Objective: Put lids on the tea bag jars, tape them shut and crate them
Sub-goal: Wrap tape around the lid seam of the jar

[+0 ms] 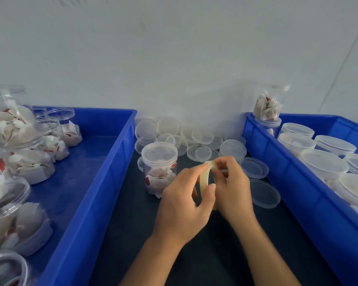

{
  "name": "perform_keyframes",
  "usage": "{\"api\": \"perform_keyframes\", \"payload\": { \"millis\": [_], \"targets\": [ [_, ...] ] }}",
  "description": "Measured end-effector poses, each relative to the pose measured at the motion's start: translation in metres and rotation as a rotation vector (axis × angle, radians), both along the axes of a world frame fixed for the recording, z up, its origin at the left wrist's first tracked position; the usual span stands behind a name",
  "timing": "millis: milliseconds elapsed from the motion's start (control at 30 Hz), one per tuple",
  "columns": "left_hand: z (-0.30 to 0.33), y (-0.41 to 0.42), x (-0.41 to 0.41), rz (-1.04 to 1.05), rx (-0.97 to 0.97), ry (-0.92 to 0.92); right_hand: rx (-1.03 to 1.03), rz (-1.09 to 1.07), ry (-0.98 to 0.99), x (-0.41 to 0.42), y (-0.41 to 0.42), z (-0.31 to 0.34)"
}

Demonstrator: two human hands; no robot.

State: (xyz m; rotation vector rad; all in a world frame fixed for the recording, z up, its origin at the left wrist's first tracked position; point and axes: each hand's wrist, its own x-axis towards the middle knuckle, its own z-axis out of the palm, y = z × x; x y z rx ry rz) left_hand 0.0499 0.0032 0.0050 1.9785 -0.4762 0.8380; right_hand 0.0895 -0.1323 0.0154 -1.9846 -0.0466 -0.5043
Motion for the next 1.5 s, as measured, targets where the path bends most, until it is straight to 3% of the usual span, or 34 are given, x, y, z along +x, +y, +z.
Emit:
{"api": "perform_keyframes", "payload": {
  "millis": [167,367,567,667,767,967,1233,1500],
  "targets": [
    [-0.003,-0.002,0.003,0.054,-0.130,0.022,0.088,-0.051,-0.084,0.000,0.000,-0.002],
    [0.000,-0.003,0.003,-0.086,-0.446,0.261,0.071,-0.103,-0.135,0.001,0.002,-0.007],
    [-0.003,-0.001,0.007,-0.155,-0.461,0.422,-0.014,-0.114,-0.285,0.001,0.002,-0.008],
    [-0.005,-0.002,0.009,-0.191,-0.438,0.452,-0.035,-0.016,-0.352,0.000,0.004,-0.009],
    [-0.005,-0.002,0.011,-0.209,-0.462,0.473,0.002,0.027,-0.301,0.002,0.006,-0.011],
    [-0.003,-0.001,0.012,-0.215,-0.726,0.603,0.086,-0.088,-0.131,0.007,-0.003,-0.013],
    [-0.001,-0.004,0.013,-0.275,-0.810,0.838,0.141,-0.071,-0.248,0.004,-0.003,-0.009],
    [-0.006,0.000,0.016,-0.388,-0.827,0.869,0.068,0.027,-0.284,0.004,0.003,-0.014]
  ]
}}
